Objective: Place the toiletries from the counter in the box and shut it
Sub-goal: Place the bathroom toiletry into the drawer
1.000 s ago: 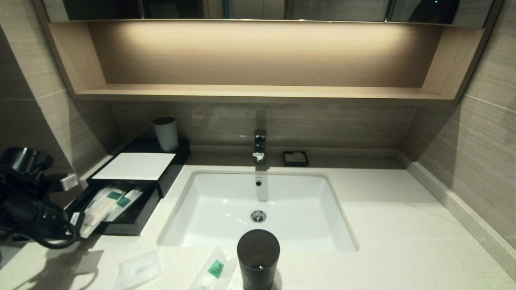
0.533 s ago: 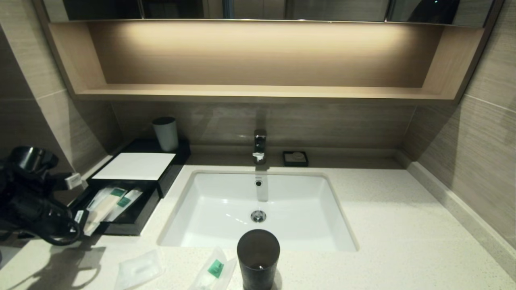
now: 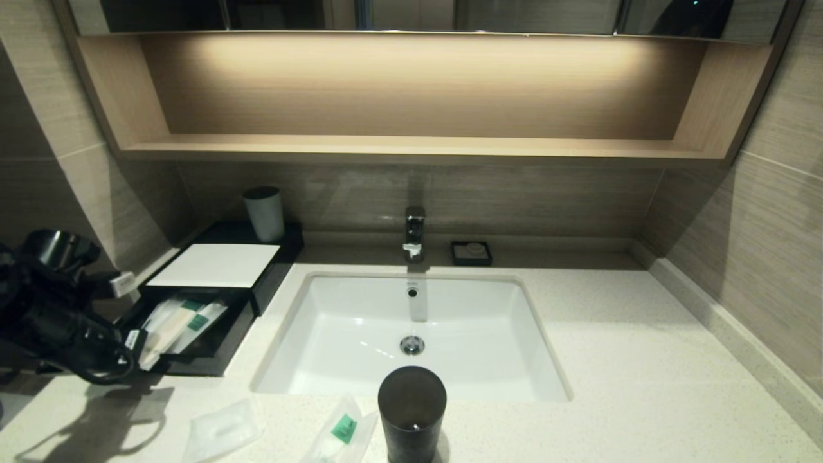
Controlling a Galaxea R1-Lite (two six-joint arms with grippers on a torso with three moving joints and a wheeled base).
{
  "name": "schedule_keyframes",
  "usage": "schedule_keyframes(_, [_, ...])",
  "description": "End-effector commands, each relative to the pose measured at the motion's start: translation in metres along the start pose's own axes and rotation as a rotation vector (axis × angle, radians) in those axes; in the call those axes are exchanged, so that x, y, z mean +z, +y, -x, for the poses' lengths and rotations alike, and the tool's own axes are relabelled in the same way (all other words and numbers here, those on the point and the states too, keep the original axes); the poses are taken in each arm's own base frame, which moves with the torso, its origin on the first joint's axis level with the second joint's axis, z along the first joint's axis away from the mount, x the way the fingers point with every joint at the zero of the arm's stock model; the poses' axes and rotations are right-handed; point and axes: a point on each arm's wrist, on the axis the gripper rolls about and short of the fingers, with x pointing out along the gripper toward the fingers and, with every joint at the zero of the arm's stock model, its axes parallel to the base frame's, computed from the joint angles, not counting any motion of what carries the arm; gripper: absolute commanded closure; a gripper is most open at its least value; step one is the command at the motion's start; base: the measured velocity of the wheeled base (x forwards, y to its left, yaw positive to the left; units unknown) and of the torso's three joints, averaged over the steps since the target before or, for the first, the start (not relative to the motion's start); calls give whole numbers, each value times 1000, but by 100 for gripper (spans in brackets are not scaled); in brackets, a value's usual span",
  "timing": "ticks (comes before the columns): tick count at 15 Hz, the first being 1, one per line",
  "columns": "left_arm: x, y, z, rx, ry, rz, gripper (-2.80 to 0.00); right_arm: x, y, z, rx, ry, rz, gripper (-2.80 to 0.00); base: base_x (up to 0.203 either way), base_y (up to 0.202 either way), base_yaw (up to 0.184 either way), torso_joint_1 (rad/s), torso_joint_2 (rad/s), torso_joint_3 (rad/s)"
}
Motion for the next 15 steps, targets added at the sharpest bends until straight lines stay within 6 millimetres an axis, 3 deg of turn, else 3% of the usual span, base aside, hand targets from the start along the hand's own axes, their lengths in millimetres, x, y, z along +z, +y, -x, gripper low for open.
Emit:
schedule_keyframes(1, [2, 0, -1, -1, 0, -1, 0, 0, 0, 0, 0, 0, 1, 0, 0, 0, 0, 0, 0, 0])
schedule_keyframes(10, [11, -5, -4, -10, -12, -3, 0, 0, 0, 0, 0, 0, 1, 0, 0, 0, 0, 0, 0, 0])
schedule_keyframes(15, [8, -6, 10, -2, -48, -2, 0, 0, 0, 0, 0, 0, 1, 0, 0, 0, 0, 0, 0, 0])
